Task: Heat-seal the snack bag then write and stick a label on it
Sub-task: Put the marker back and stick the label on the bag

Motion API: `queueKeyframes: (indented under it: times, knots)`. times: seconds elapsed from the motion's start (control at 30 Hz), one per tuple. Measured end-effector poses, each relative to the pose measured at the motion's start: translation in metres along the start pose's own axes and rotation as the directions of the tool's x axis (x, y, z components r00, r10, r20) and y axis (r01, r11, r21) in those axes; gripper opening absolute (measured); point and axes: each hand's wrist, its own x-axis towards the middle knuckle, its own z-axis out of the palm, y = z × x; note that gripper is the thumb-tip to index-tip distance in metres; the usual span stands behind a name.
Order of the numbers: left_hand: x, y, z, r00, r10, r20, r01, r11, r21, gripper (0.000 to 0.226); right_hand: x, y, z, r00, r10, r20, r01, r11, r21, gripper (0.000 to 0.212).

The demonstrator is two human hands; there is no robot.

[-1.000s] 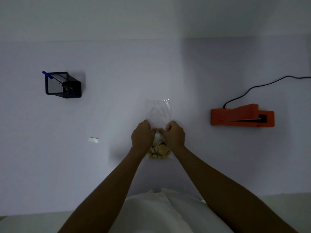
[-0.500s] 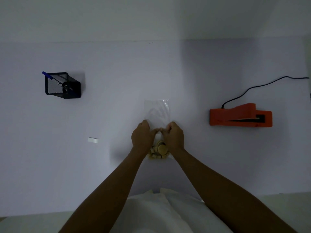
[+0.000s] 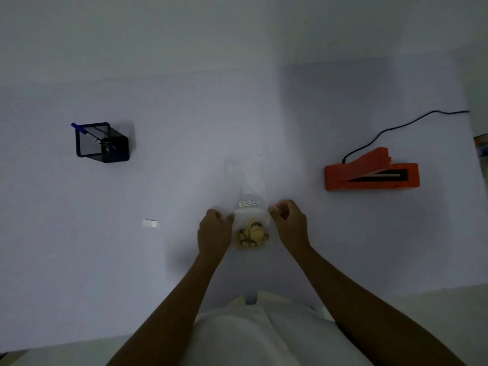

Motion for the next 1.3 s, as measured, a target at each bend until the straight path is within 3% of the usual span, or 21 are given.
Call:
queueKeyframes:
  times: [0.17,0.33,0.5,0.67,0.93,1.1,1.3]
  knots:
    - [-0.006,-0.016,0.000,0.984,0.066,0.163,-0.049,0.993,-0.106,0.020,-0.026,0.018,0.005,0.995,0.041,0.092,-0.040,0.999,-0.018,0.022]
    - [0.006,0.000,-0.012,0.985,0.111,0.132,-0.084,0.977,-0.194,0.002,-0.020,0.000,0.021,0.994,0.054,0.090,-0.057,0.998,0.027,0.025]
    - [0.050,0.030,-0.032,0.995,0.075,0.063,-0.062,0.980,-0.189,0.015,0.021,-0.045,0.029,0.998,0.014,0.067,-0.018,0.999,0.049,0.023]
    - [0.096,0.051,-0.048,0.997,0.076,-0.022,-0.079,0.971,-0.224,0.013,0.076,-0.084,0.038,0.993,-0.009,0.118,0.007,1.000,0.022,0.023]
    - [0.106,0.050,-0.043,0.999,0.029,0.032,-0.020,0.970,-0.243,0.023,0.094,-0.084,0.042,0.982,0.014,0.187,-0.004,0.999,-0.054,0.031]
    - [0.074,0.045,-0.043,1.000,0.022,-0.003,-0.022,0.955,-0.297,0.041,0.063,-0.070,0.026,0.989,0.014,0.145,-0.025,0.996,0.080,0.042]
    - [0.009,0.043,-0.040,0.995,0.026,-0.092,-0.052,0.952,-0.301,0.041,0.015,-0.049,0.007,0.988,0.074,0.133,-0.107,0.960,0.260,0.035]
